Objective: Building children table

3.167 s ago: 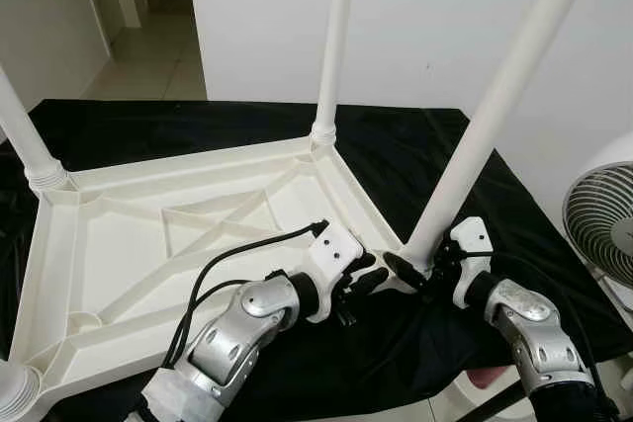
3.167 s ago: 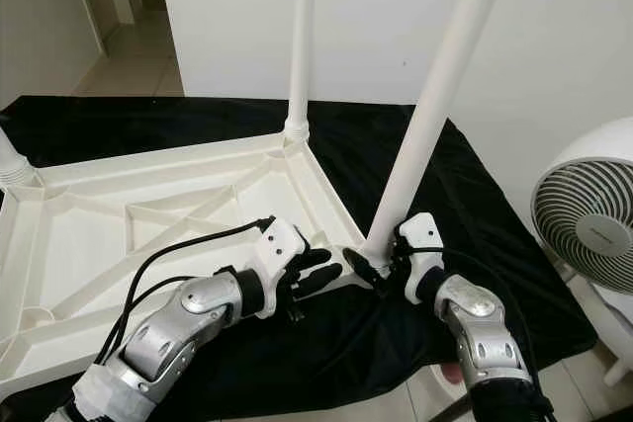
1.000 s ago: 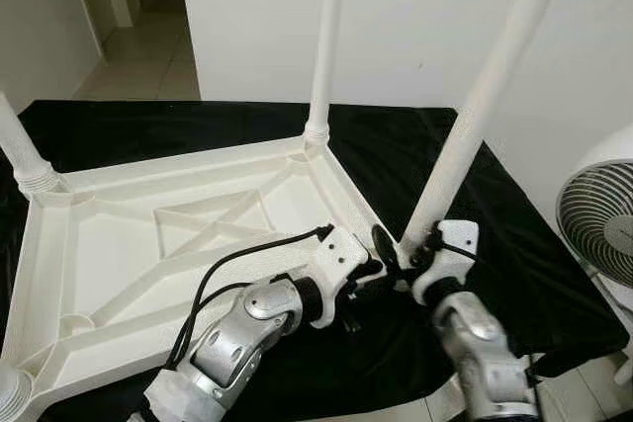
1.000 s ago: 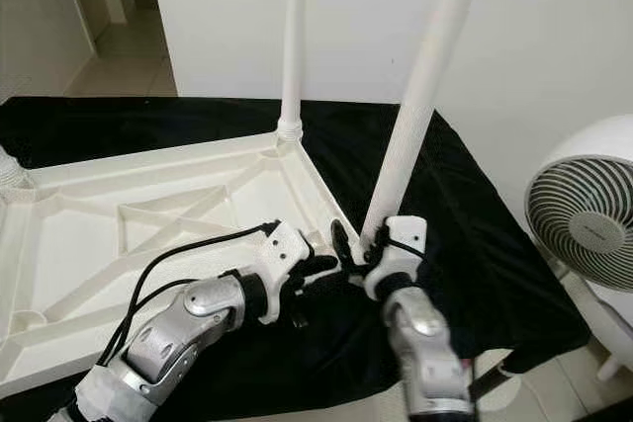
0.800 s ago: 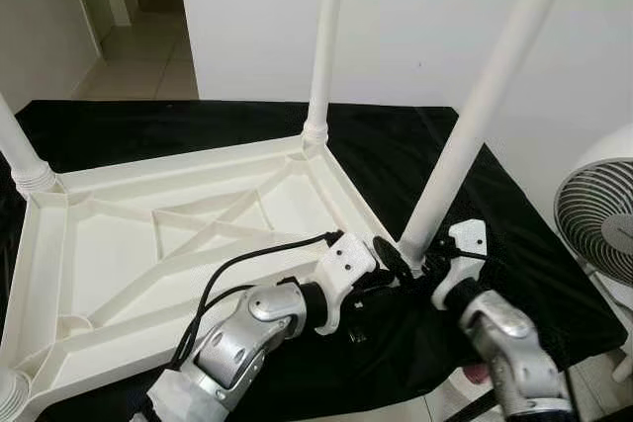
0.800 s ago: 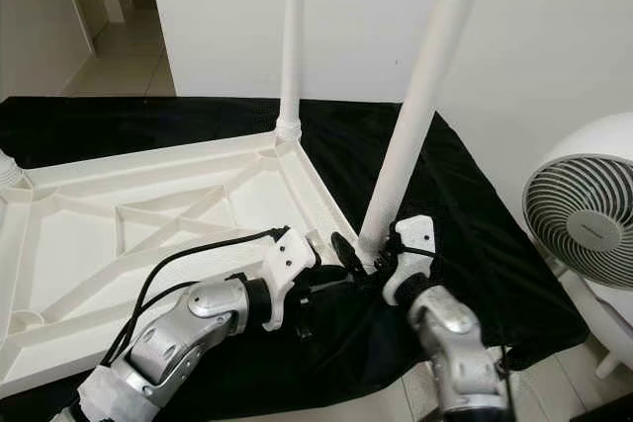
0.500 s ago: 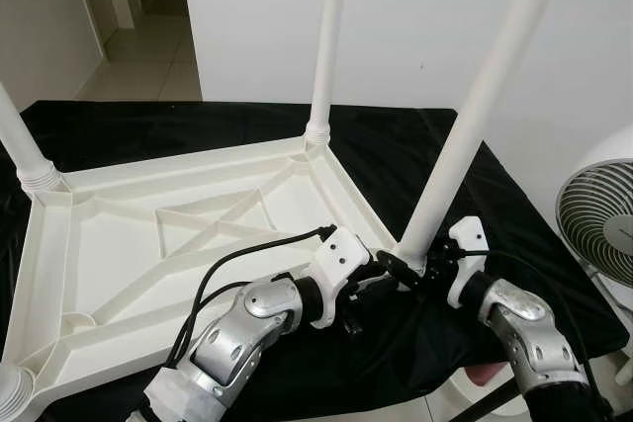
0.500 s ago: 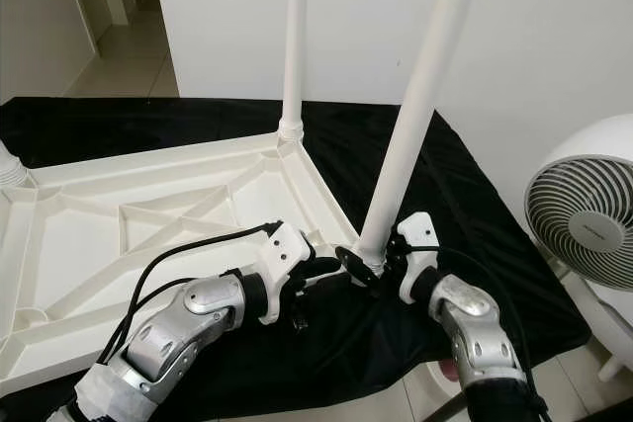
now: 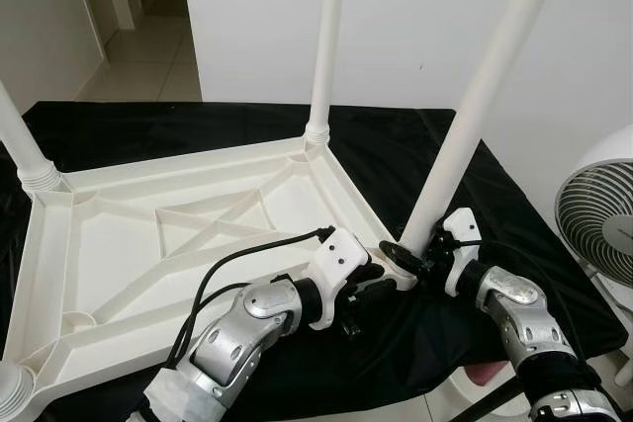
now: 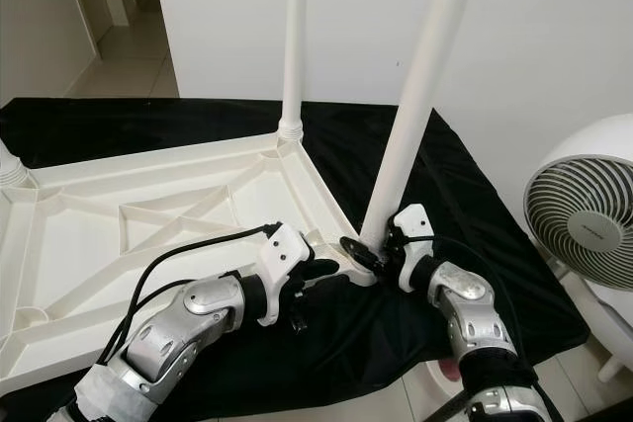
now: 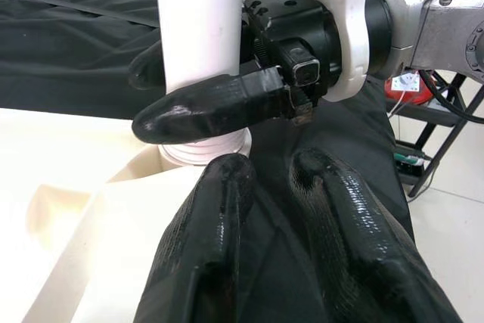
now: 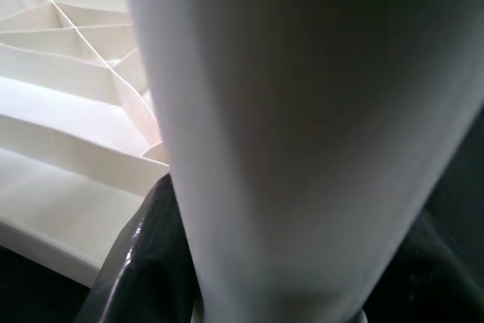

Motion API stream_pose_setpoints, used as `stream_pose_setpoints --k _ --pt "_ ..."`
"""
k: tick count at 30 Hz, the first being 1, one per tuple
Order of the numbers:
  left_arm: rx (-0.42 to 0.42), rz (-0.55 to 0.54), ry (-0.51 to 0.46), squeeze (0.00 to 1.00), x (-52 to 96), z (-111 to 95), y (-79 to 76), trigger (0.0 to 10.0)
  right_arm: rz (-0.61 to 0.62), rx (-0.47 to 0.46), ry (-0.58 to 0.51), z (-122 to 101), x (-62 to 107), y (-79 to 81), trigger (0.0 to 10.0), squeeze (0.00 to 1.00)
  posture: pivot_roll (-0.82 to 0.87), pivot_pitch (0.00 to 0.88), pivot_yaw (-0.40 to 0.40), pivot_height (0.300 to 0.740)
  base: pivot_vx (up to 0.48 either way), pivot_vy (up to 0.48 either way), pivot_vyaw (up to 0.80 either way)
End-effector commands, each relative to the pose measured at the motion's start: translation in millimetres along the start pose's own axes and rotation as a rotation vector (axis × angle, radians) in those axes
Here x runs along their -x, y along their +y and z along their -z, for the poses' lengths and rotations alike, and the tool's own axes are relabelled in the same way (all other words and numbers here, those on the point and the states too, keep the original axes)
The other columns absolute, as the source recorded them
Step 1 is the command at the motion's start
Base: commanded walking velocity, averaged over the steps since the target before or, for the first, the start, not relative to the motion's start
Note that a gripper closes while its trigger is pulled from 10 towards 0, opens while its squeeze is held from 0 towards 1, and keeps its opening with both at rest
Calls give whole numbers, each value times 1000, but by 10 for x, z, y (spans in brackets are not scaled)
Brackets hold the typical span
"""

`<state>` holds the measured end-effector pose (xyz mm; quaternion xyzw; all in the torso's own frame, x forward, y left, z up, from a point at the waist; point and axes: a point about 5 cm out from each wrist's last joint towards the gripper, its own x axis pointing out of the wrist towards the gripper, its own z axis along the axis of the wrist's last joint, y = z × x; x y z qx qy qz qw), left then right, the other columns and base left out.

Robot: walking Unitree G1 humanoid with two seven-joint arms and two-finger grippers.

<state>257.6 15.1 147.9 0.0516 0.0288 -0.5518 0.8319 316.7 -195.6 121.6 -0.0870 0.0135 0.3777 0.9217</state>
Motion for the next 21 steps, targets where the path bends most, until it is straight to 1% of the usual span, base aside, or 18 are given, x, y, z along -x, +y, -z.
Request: stream_pose_setpoints --k 1,2,5,6,7,8,9,10,11,12,13,15,16,17,18,19,20,21 --pt "8 23 4 0 6 21 -19 10000 -37 -4 40 96 -7 66 0 0 -13 0 -53 740 0 0 0" --pt "21 14 -8 0 9 11 -13 10000 -28 -21 35 108 5 77 0 0 -15 0 -54 740 0 0 0" --pt "26 9 -15 0 12 3 -11 10000 -17 -32 29 122 15 93 0 0 -14 0 -55 740 0 0 0" --pt "29 4 -17 0 13 1 -8 10000 9 -38 27 140 23 113 6000 0 -14 0 -55 740 0 0 0" --pt "29 4 -17 0 13 1 -8 10000 9 -38 27 140 23 113 6000 0 -14 0 -55 740 0 0 0" --pt "30 2 -19 0 16 -2 -6 10000 54 -41 21 147 27 125 10000 0 -16 5 -57 740 0 0 0" --pt "29 1 -17 0 19 -2 -4 10000 99 -45 27 158 25 128 10000 0 -17 7 -56 740 0 0 0" --pt "29 1 -17 0 19 -2 -4 10000 99 -45 27 158 25 128 10000 0 -17 7 -56 740 0 0 0" --pt "28 -4 -16 0 21 2 3 10000 146 -39 38 172 23 130 10000 0 -17 10 -57 740 0 0 0" --pt "28 -4 -16 0 21 2 3 10000 146 -39 38 172 23 130 10000 0 -17 10 -57 740 0 0 0" --pt "28 -8 -14 0 25 9 12 10000 199 -44 35 174 15 156 10000 0 -17 12 -56 740 0 0 0" --pt "28 -8 -14 0 25 9 12 10000 199 -44 35 174 15 156 10000 0 -17 12 -56 740 0 0 0" --pt "32 -19 -12 0 31 25 33 10000 248 -60 23 170 4 206 10000 0 -17 13 -54 740 0 0 0" --pt "32 -19 -12 0 31 25 33 10000 248 -60 23 170 4 206 10000 0 -17 13 -54 740 0 0 0" --pt "32 -30 -6 0 38 47 53 10000 288 -73 0 152 -3 259 10000 0 -17 14 -54 740 0 0 0" --pt "32 -30 -6 0 38 47 53 10000 288 -73 0 152 -3 259 10000 0 -17 14 -54 740 0 0 0" --pt "31 -45 2 0 46 84 74 10000 346 -81 -4 148 -5 292 10000 0 -14 12 -51 740 0 0 0" --pt "31 -45 2 0 46 84 74 10000 346 -81 -4 148 -5 292 10000 0 -14 12 -51 740 0 0 0"
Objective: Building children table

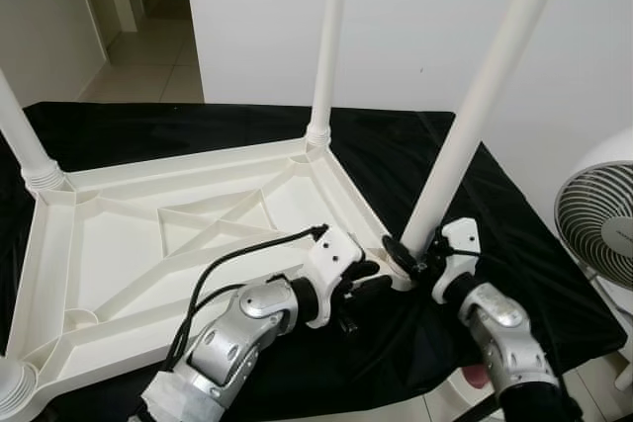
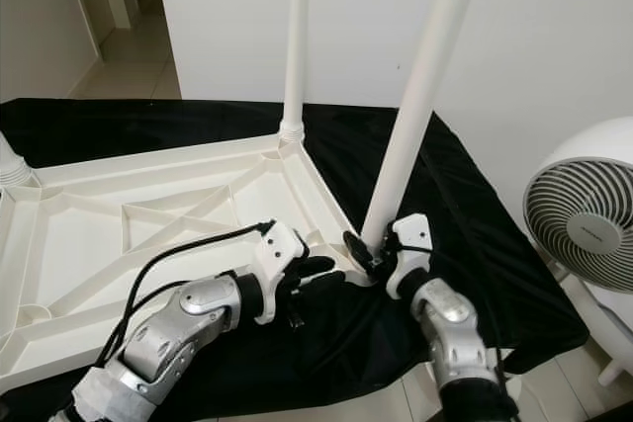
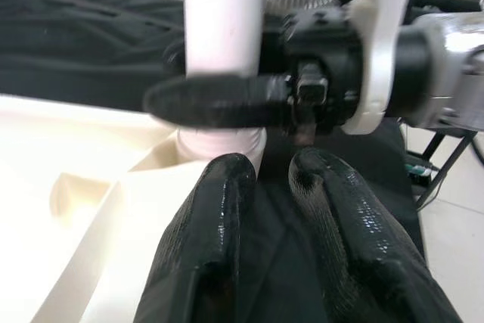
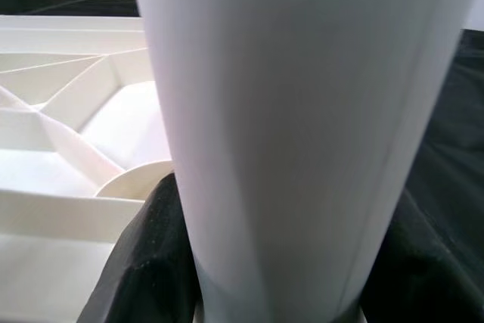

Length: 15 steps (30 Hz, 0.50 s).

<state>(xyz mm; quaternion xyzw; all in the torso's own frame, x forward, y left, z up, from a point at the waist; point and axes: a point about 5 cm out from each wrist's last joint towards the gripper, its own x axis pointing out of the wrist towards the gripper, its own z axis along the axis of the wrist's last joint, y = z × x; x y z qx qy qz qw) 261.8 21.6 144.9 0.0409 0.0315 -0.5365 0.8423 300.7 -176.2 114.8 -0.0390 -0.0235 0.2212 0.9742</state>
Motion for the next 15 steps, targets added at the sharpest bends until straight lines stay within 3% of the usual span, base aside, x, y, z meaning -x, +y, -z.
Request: stream_pose_setpoints --k 1,3,6,15 --pt "7 -22 23 0 16 99 28 10000 89 -26 74 128 47 33 10000 0 -15 11 -50 740 0 0 0" --pt "14 -38 42 0 25 181 39 10000 234 -64 96 173 69 60 10000 0 -16 12 -49 740 0 0 0" --pt "20 -46 43 0 23 202 47 10000 312 -96 100 184 72 125 10000 0 -13 9 -55 740 0 0 0" --pt "37 -66 20 0 -79 216 50 10000 452 -180 61 83 -57 280 10000 0 -13 4 -67 740 0 0 0"
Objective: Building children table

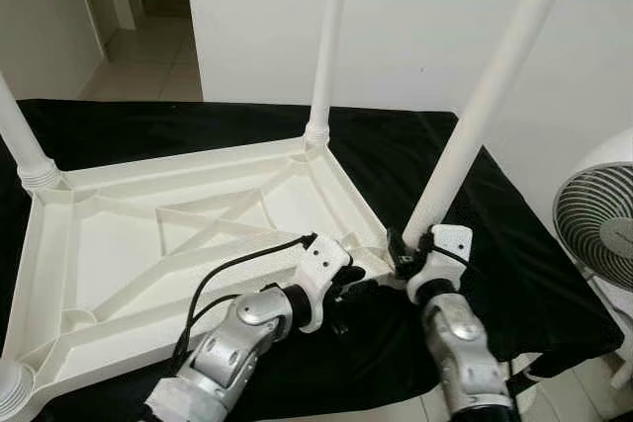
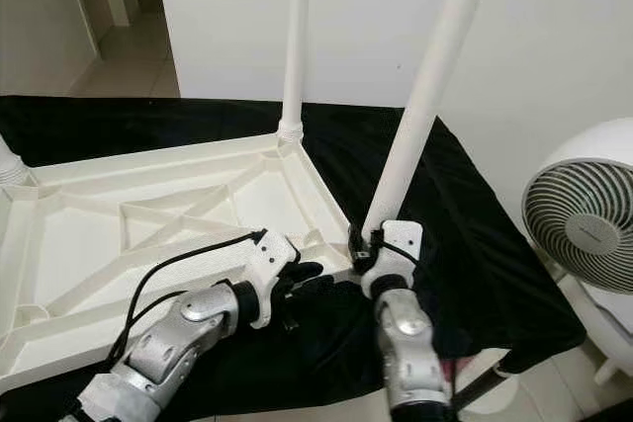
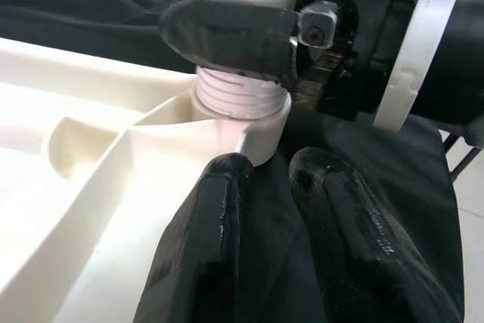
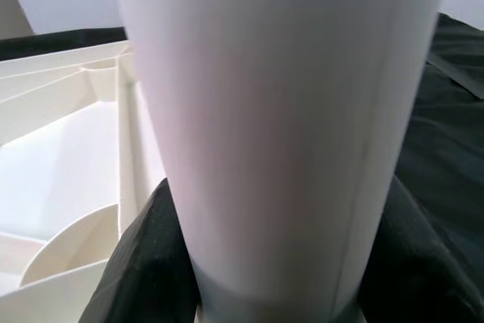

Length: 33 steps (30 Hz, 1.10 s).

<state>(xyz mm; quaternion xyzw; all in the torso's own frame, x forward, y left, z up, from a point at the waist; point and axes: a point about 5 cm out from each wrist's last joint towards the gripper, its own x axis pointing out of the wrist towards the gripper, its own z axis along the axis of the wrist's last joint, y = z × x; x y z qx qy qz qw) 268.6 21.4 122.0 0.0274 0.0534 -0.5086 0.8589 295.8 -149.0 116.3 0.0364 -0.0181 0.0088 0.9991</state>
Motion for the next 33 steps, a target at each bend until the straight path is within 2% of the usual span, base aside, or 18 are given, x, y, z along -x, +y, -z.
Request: stream_pose_setpoints --k 1,5,6,7,12,16,18,19,21,22,24,28,33 --pt "-11 1 -9 0 -32 -17 -24 10000 31 -28 65 102 17 5 10000 0 -14 4 -67 740 0 0 0" --pt "-11 8 -15 0 -30 -10 -41 10000 40 -40 73 89 29 14 10000 0 -14 4 -67 740 0 0 0" --pt "-18 8 -15 0 -26 3 -35 10000 42 -33 78 86 40 7 10000 918 -15 4 -66 740 0 0 0" --pt "-14 5 -15 0 -23 14 -23 10000 40 -33 79 79 49 -4 10000 1000 -16 4 -63 740 0 0 0" --pt "-13 3 -14 0 -25 29 -4 10000 26 -41 80 59 55 -13 10000 1000 -16 3 -64 740 0 0 0" --pt "-21 2 -12 0 -25 36 8 10000 -47 -52 70 18 46 4 10000 1000 -19 1 -64 740 0 0 0" --pt "-28 -1 -10 0 -7 34 34 10000 -207 -13 65 -34 49 -33 10000 1000 -16 0 -68 740 0 0 0" --pt "-31 -4 -10 0 -2 30 46 10000 -281 4 72 -61 43 -101 10000 0 -14 0 -72 740 0 0 0" --pt "-34 -6 -11 0 2 26 55 10000 -357 31 77 -99 33 -192 10000 0 -13 0 -74 740 0 0 0" --pt "-34 -6 -11 0 2 26 55 10000 -357 31 77 -99 33 -192 10000 0 -13 0 -74 740 0 0 0" --pt "-34 -10 -15 0 5 18 64 10000 -440 104 42 -178 -8 -320 10000 0 -10 0 -72 740 0 0 0" --pt "-34 -11 -18 0 9 14 66 10000 -511 146 34 -225 -40 -416 10000 0 -11 0 -69 740 0 0 0" --pt "-38 -1 -17 0 6 8 64 10000 -643 241 69 -306 -223 -531 10000 0 -8 0 -65 740 0 0 0"
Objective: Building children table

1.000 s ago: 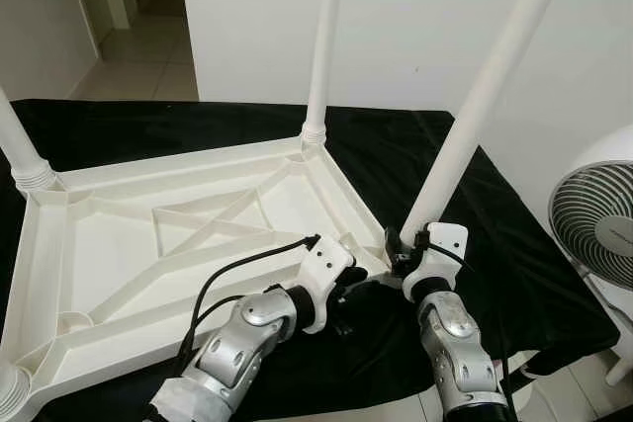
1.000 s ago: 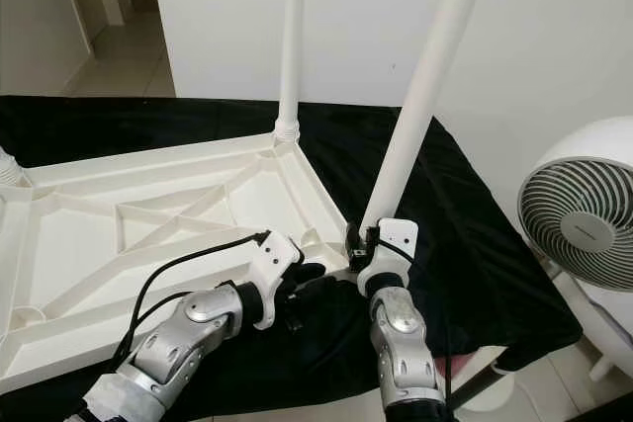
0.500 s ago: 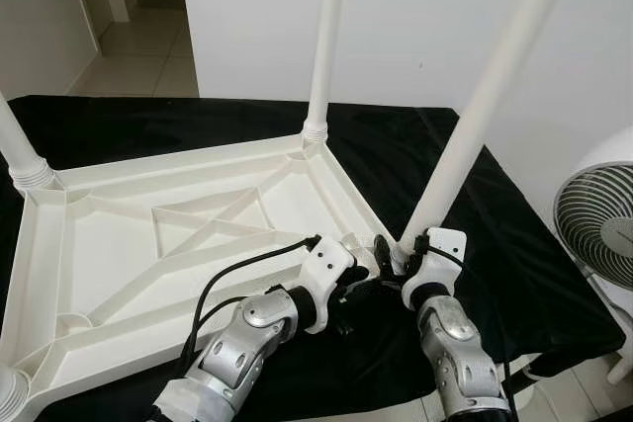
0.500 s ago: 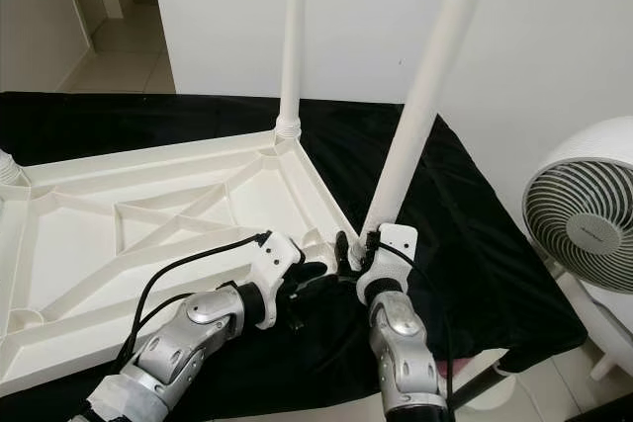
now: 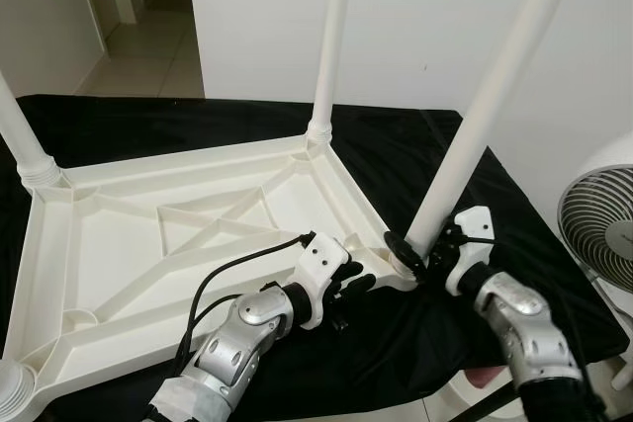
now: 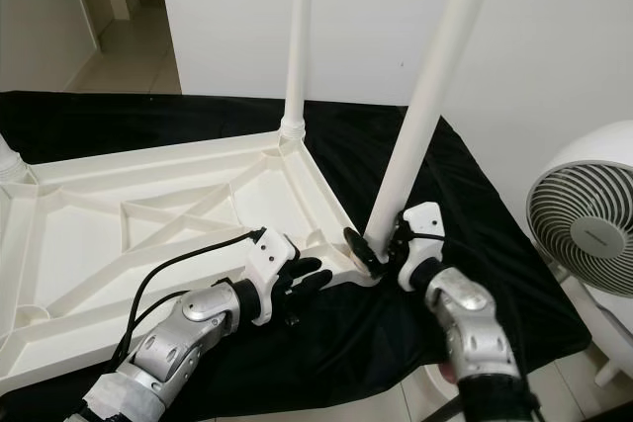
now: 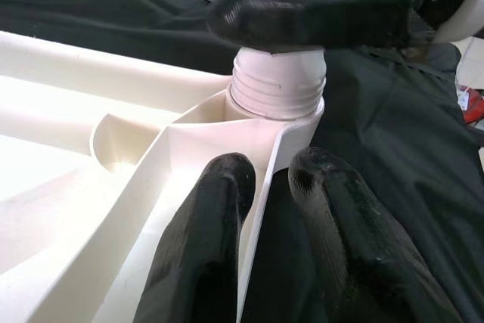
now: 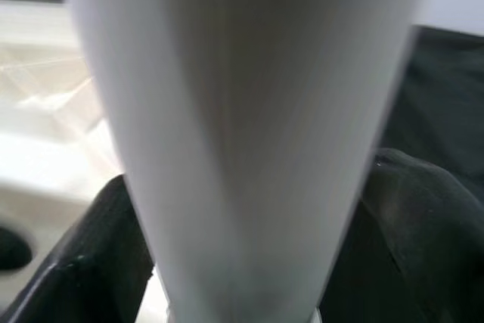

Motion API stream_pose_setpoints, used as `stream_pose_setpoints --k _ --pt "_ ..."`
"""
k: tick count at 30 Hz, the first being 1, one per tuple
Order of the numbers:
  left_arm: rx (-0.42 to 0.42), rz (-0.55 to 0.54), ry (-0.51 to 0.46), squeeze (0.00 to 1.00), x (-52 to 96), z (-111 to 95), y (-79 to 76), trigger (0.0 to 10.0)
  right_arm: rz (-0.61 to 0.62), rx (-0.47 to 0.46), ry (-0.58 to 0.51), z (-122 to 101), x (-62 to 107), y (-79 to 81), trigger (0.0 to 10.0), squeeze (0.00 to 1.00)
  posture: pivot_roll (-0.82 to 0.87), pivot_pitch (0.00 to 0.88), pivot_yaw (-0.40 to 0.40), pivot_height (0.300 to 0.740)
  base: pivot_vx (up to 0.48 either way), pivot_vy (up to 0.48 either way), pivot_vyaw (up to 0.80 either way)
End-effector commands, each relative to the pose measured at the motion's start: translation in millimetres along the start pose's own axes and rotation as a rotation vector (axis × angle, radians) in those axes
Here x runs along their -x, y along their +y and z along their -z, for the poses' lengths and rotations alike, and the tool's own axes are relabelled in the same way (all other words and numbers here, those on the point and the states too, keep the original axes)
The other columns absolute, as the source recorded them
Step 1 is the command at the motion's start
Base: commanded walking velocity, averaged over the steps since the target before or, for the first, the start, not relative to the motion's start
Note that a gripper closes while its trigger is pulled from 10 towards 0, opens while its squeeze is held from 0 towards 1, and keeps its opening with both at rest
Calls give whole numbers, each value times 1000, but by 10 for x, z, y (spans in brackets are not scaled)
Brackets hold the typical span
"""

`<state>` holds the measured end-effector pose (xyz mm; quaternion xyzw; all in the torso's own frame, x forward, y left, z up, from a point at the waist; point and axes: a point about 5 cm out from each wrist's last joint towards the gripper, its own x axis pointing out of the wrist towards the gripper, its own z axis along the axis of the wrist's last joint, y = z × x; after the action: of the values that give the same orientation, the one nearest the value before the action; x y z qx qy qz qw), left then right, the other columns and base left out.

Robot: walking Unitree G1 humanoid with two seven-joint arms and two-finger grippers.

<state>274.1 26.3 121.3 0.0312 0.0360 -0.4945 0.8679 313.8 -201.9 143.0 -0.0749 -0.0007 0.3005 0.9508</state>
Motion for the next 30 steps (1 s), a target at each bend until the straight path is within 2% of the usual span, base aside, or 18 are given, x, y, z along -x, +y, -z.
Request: stream_pose_setpoints --k 1,4,6,7,14,23,24,26,29,30 --pt "-16 34 9 0 -9 0 -8 10000 -47 26 15 -3 -23 -41 10000 0 -8 0 -65 740 0 0 0" --pt "-17 30 7 0 -10 -13 13 10000 -90 41 35 6 -64 -54 10000 0 3 0 -66 740 0 0 0" --pt "-19 27 4 0 -4 -24 23 10000 -149 41 62 83 -100 -17 2588 0 6 0 -66 740 0 0 0" --pt "-19 26 3 0 0 -28 22 10000 -173 45 74 120 -112 8 0 0 6 0 -66 740 0 0 0" --pt "-20 28 3 0 9 -33 21 10000 -257 29 100 229 -110 59 0 0 12 0 -61 740 0 0 0" --pt "-19 32 1 0 -6 -38 19 10000 -182 -15 62 183 -62 -37 0 0 -2 0 -64 740 0 0 0" --pt "-19 33 1 0 -8 -38 17 10000 -143 -15 58 182 -66 -61 0 0 -2 0 -64 740 0 0 0" --pt "-14 37 2 0 -6 -30 6 10000 37 -13 92 226 -90 -110 0 0 -12 0 -68 740 0 0 0" --pt "-12 38 4 0 -2 -25 1 10000 106 -34 71 218 -99 -80 0 0 -13 0 -69 740 0 0 0" --pt "-9 40 5 0 2 -21 -5 10000 184 -93 66 229 -109 -31 0 0 -15 0 -69 740 0 0 0"
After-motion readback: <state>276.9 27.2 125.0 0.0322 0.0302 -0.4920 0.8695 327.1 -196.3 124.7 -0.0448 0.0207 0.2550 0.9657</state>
